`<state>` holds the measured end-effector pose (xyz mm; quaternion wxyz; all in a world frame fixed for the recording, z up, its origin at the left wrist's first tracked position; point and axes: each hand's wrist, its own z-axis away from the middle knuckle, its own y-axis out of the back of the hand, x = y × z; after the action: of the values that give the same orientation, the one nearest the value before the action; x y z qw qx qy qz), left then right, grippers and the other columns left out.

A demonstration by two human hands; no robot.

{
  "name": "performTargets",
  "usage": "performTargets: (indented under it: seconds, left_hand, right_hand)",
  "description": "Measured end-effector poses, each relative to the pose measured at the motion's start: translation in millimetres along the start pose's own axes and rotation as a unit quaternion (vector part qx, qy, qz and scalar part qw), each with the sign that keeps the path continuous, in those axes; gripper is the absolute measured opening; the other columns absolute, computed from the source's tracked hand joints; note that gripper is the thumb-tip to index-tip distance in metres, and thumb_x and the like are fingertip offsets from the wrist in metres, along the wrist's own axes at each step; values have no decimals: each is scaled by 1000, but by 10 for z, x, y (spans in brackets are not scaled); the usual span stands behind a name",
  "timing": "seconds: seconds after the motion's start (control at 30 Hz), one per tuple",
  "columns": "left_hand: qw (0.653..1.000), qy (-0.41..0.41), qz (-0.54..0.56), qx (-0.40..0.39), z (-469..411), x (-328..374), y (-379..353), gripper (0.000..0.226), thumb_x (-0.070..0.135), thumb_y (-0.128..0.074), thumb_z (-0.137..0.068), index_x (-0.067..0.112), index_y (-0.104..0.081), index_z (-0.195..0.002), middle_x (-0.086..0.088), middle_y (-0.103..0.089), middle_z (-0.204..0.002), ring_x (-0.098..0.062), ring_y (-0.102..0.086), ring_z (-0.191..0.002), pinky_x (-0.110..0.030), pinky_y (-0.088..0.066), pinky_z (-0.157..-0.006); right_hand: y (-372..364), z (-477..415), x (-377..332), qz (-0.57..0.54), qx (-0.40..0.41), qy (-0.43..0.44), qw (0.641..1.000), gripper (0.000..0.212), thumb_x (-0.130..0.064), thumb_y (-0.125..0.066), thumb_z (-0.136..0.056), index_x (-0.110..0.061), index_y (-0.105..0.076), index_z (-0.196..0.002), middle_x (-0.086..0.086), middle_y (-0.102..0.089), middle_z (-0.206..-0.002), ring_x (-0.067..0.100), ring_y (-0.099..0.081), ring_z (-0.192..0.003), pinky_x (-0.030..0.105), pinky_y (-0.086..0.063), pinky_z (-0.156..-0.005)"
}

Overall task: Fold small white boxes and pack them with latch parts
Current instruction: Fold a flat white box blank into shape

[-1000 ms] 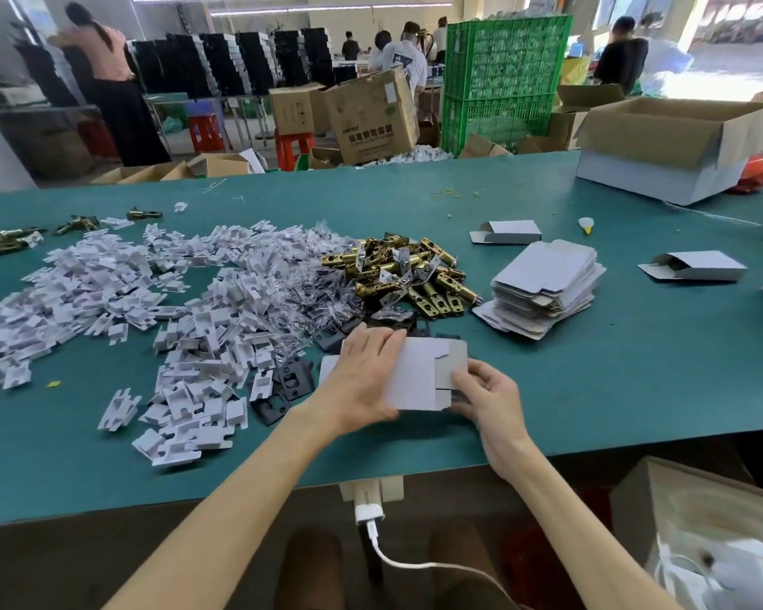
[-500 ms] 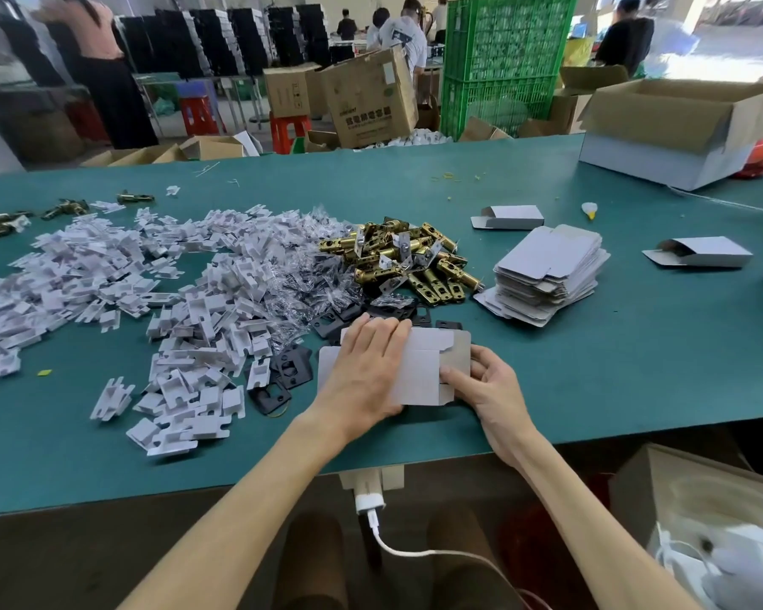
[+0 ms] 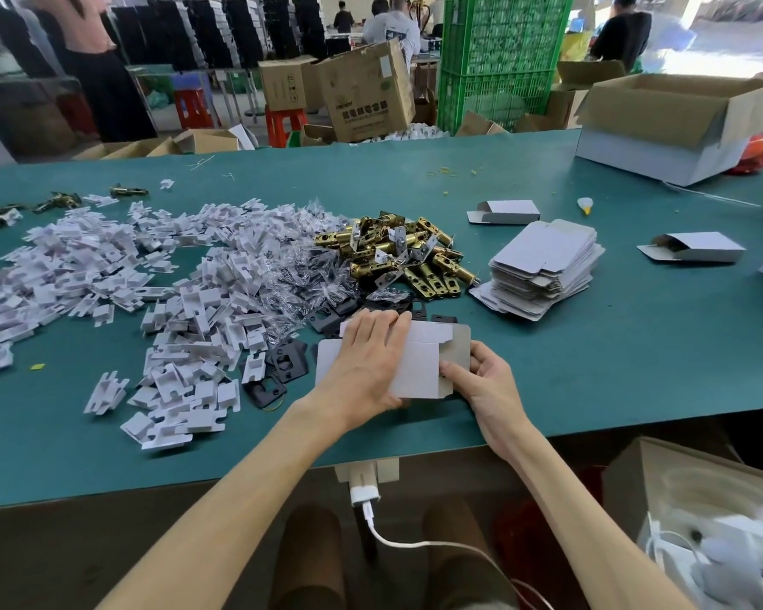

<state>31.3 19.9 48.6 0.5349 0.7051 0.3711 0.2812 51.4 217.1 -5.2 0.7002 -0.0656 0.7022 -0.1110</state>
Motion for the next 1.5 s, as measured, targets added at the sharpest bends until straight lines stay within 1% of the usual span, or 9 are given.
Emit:
performTargets:
  seconds: [0.17,0.53,0.73,0.93,1.13,1.23,1.3,1.4,1.5]
  left_hand:
    - [1000,-8,-4,-5,10,-18,50,116,50,-86,-76,8,-19,-160,-10,-32,-154,-27,-23,-143,-37,1,-125]
    - [999,-17,-16,-23,27,-39,37,128,59,-88,-68,9,-14,-160,-7,-26,-153,-26,-17,-144,-37,7,-126]
    - [997,-12,81,-13,51,-26,68,109,56,-91,-66,17,-37,-152,0,-45,-147,-21,-35,-139,-31,-15,-120]
    - [997,2,83,7,76,-50,126,84,52,-88,-72,20,-52,-141,2,-58,-132,-21,-52,-124,-33,-30,-107]
    - [980,146,126,38,11,-40,191,86,68,-78,-75,11,-49,-133,-4,-53,-124,-22,-51,-113,-39,-43,-97]
    - [984,153,84,20,-72,78,164,87,76,-72,-75,9,-47,-125,-5,-53,-118,-24,-54,-108,-37,-46,-89]
    - [986,134,93,-26,-131,186,110,86,77,-72,-75,10,-47,-122,-5,-52,-116,-25,-54,-104,-37,-44,-83]
    - [953,148,234,-123,-207,231,57,82,68,-79,-75,10,-49,-125,-4,-51,-116,-22,-54,-102,-37,-48,-82]
    - [873,198,425,-134,-224,101,64,43,37,-77,-92,12,-61,-123,0,-67,-112,-18,-67,-100,-36,-58,-82]
  right_hand:
    - [-27,21,-5,9,2,10,1000,51,-25,-83,-78,-11,-64,-123,10,-77,-112,31,-72,-107,50,-58,-94]
    - [-66,33,-32,53,-8,21,998,54,-28,-85,-77,-15,-65,-126,5,-76,-114,27,-71,-108,45,-60,-90]
    - [-66,53,-45,59,8,31,998,42,-32,-88,-73,-19,-73,-111,2,-78,-103,20,-72,-98,27,-58,-75]
    - [-76,25,-7,70,2,33,997,25,-17,-78,-89,-16,-74,-114,4,-77,-104,28,-72,-100,35,-62,-75]
    - [-80,53,-93,15,-38,23,999,47,-45,-50,-101,-7,-66,-125,14,-77,-111,27,-74,-103,33,-61,-85]
    - [-137,77,-78,91,-49,38,994,48,-53,-62,-96,-13,-67,-123,3,-78,-107,21,-74,-99,32,-59,-91]
    - [-162,83,-72,113,-38,34,992,45,-58,-67,-87,-18,-71,-108,-3,-78,-95,14,-74,-88,22,-56,-81]
    - [-104,67,-60,31,6,-12,999,30,-40,-69,-93,-13,-73,-106,5,-78,-99,20,-70,-90,33,-57,-80]
    - [-53,52,-53,-16,39,-21,999,19,-23,-66,-99,-8,-71,-110,12,-77,-107,30,-70,-98,46,-56,-86]
